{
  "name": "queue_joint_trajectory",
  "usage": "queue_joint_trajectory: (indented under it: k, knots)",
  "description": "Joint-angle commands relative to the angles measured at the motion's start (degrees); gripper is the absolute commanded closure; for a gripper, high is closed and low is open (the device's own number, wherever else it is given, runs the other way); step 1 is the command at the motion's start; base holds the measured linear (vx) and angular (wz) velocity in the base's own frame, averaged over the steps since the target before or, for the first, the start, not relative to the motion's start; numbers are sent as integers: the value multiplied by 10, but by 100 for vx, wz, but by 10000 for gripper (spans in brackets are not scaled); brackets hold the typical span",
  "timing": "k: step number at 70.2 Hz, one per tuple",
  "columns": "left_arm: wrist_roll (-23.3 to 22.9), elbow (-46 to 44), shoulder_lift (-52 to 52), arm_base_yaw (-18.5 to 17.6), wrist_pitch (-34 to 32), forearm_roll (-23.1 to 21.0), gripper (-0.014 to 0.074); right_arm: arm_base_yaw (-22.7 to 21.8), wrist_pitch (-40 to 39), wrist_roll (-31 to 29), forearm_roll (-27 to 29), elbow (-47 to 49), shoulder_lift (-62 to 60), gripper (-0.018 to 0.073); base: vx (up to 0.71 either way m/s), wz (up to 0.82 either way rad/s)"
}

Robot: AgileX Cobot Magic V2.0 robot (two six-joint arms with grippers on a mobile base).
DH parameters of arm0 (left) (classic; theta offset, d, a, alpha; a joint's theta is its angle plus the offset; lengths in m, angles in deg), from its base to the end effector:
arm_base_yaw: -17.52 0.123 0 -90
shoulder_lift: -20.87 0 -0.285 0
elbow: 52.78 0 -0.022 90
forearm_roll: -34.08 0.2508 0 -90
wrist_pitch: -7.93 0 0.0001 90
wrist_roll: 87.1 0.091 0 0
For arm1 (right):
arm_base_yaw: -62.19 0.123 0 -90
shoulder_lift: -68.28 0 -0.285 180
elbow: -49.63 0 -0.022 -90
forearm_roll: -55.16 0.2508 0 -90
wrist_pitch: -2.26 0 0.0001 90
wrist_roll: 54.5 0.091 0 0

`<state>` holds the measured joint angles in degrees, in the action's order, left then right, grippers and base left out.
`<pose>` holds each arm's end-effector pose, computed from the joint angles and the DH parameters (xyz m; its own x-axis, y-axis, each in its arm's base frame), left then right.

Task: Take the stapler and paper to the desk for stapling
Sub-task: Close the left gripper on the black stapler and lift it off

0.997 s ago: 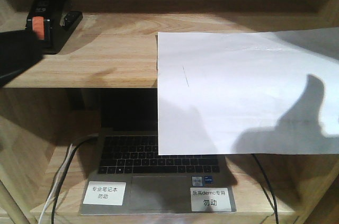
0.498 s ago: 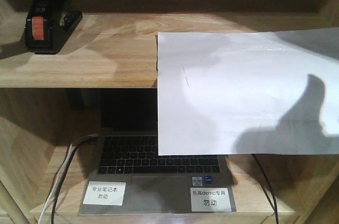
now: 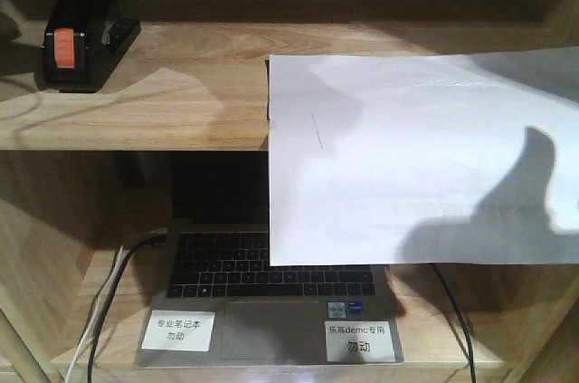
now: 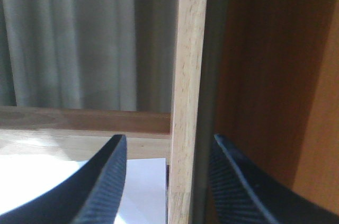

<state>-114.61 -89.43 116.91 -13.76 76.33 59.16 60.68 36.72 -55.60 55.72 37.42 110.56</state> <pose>0.2771 -0.1264 0.5041 -0.5380 -0.0007 -0.8429 0.0420 0.9987 -0.0277 0.0715 -0.0014 0.4799 0.0181 -0.0116 -0.9998 0.0210 0.9997 -0.0112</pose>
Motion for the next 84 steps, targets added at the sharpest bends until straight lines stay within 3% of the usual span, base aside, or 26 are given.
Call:
queue_joint_trajectory:
  k: [1,24,43,55,69,84]
  knots:
    - [-5,-17,-4,14,-27,-11,-38,-4,-39,-1,-2,15,7,216,0,0]
    - [-4,-16,19,40,-6,-33,-2,-4,-39,-1,-2,15,7,216,0,0]
    - [0,-16,20,40,-2,-37,83,-4,-39,-1,-2,15,7,216,0,0]
    - [0,-16,20,40,-2,-37,233,-4,-39,-1,-2,15,7,216,0,0]
    - [0,-16,20,40,-2,-38,602,-4,-39,-1,-2,15,7,216,0,0]
    - [3,-16,15,43,-20,-40,604,-4,-39,-1,-2,15,7,216,0,0]
